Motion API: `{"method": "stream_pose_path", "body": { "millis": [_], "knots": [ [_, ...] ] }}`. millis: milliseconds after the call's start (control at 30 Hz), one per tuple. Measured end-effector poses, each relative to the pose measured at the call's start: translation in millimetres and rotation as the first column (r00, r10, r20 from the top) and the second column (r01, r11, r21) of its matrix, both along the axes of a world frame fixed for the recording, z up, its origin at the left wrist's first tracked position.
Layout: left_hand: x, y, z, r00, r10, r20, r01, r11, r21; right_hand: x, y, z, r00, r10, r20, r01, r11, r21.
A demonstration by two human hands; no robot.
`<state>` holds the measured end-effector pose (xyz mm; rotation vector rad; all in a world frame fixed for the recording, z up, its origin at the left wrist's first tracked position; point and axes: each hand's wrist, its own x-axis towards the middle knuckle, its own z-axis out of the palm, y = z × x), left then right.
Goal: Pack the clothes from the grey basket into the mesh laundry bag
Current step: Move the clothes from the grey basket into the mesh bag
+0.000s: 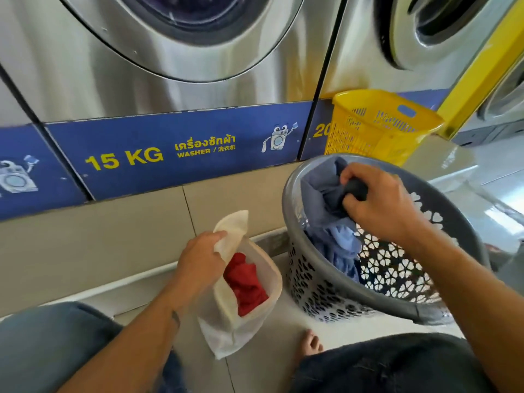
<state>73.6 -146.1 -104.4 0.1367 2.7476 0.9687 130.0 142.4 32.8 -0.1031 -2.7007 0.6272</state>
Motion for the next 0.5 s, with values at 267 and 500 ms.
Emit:
{"method": "stream_pose_path", "body": {
  "millis": [267,500],
  "knots": [
    [12,-25,5,1.0,-0.001,0.024,0.002,1.0,-0.028,14,-55,-41,0.919,0.217,0.328,-0.235,0.972,0.017],
    [11,-34,-1,0.999,0.024,0.037,-0.024,1.0,-0.009,14,-41,-50,0.944,0.115,0.309,0.023,0.913,-0.407]
  ]
}}
